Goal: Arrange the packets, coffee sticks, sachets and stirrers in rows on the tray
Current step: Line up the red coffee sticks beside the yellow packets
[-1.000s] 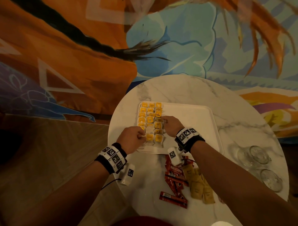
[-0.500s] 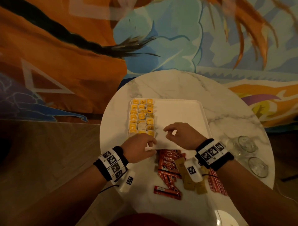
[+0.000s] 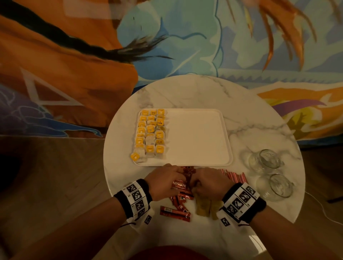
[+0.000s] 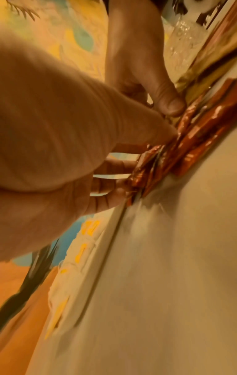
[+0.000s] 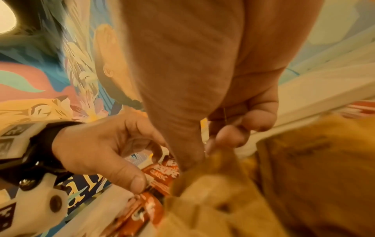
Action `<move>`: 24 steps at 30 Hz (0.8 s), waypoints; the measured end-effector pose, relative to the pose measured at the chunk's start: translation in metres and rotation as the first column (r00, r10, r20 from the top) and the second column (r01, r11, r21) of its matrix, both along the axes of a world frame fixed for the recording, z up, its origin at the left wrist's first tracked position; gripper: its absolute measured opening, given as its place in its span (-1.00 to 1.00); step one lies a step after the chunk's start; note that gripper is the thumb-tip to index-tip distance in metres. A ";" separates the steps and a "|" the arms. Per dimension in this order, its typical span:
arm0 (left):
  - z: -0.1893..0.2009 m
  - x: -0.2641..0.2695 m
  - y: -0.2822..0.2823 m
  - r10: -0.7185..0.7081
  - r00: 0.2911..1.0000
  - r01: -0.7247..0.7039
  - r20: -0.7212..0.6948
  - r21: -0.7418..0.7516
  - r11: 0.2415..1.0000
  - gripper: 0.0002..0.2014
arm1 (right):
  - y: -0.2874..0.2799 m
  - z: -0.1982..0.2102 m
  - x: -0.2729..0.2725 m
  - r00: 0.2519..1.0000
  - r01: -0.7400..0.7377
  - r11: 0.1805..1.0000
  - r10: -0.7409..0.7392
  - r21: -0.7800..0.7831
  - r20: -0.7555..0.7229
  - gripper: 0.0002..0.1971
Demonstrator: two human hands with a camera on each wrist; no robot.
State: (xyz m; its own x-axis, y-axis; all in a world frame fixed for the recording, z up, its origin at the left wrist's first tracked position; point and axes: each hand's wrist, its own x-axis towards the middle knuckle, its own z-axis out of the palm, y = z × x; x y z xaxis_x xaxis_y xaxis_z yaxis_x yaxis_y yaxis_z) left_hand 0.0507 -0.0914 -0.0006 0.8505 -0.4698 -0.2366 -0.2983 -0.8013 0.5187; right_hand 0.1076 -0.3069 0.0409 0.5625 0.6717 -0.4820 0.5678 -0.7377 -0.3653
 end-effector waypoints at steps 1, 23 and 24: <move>-0.001 -0.002 -0.002 0.011 1.000 -0.011 0.001 0.009 1.000 -0.55 | -0.005 -0.001 -0.001 1.000 -0.001 1.000 0.000 0.001 0.006 -0.81; -0.006 -0.041 -0.014 0.179 0.984 -0.175 -0.018 0.129 0.976 0.22 | -0.004 -0.017 -0.006 0.961 -0.243 0.964 0.223 0.110 0.164 -0.13; -0.009 -0.041 -0.015 0.183 0.983 -0.181 -0.008 0.115 0.977 0.23 | -0.005 -0.019 -0.007 0.963 -0.239 0.965 0.221 0.111 0.153 -0.08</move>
State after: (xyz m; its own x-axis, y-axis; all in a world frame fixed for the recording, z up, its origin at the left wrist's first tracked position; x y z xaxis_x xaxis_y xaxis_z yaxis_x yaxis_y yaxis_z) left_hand 0.0099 -0.1065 -0.0097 0.9142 -0.2767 -0.2961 -0.1331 -0.8951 0.4254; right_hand 0.1006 -0.3117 0.0215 0.4411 0.8413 -0.3124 0.7681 -0.5339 -0.3535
